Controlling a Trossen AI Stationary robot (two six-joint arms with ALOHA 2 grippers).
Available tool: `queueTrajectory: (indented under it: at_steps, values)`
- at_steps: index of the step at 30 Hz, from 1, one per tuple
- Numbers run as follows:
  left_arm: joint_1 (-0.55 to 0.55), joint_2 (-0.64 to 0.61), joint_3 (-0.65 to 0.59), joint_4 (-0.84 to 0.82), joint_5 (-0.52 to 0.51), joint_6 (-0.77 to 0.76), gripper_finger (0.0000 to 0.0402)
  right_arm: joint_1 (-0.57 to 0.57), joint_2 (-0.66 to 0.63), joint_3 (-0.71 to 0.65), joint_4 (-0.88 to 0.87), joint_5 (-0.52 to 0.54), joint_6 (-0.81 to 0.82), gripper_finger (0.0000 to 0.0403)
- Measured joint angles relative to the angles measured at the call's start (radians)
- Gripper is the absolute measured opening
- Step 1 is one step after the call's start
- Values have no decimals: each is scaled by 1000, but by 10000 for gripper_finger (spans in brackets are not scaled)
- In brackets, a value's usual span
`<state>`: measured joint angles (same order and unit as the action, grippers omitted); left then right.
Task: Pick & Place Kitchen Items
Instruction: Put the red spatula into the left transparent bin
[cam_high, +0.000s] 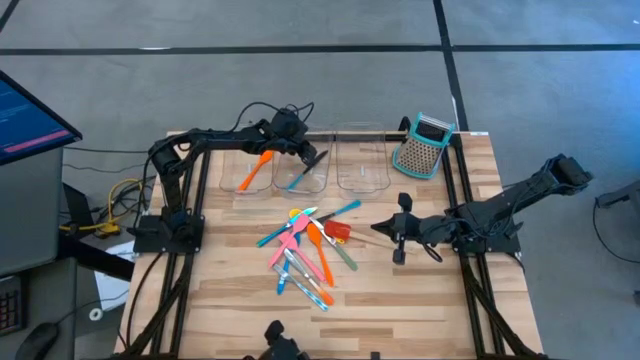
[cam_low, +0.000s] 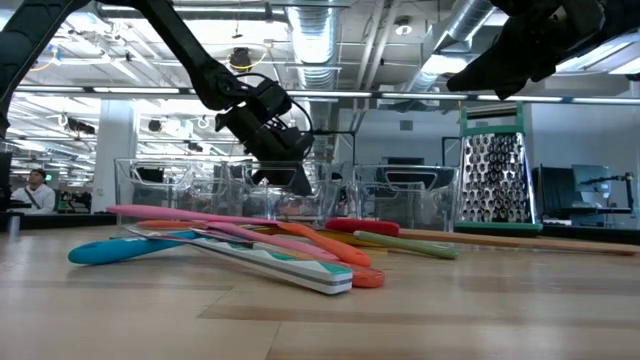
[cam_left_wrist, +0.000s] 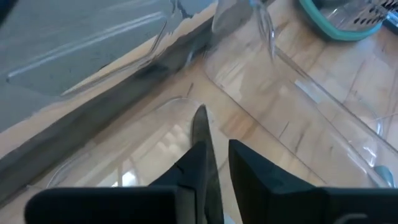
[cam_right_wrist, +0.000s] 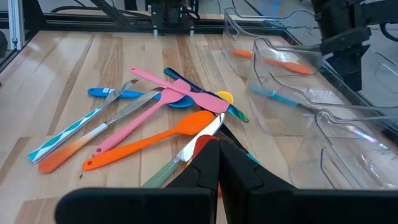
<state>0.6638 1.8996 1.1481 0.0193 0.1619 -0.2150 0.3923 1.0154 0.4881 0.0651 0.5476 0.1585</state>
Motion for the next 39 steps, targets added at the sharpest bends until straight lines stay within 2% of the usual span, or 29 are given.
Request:
queueTrajectory:
  at_steps: [7,15,20,23,27,33,39]
  values:
    - [-14,0,0,26,24,65,6,0,0,0,1,0,0,0]
    - [-46,-14,1,38,27,158,1,0,0,0,18,1,0,0]
    - [-68,-100,1,44,27,234,1,0,0,0,52,3,-24,0]
    - [-78,-188,-17,44,26,266,1,0,0,0,57,4,-29,0]
    - [-94,-347,-103,38,26,332,1,0,0,0,56,18,-29,0]
    - [-142,-644,-319,25,26,341,1,0,0,0,56,30,-36,0]
    - [-236,-960,-534,25,27,334,1,0,0,0,56,30,-38,0]
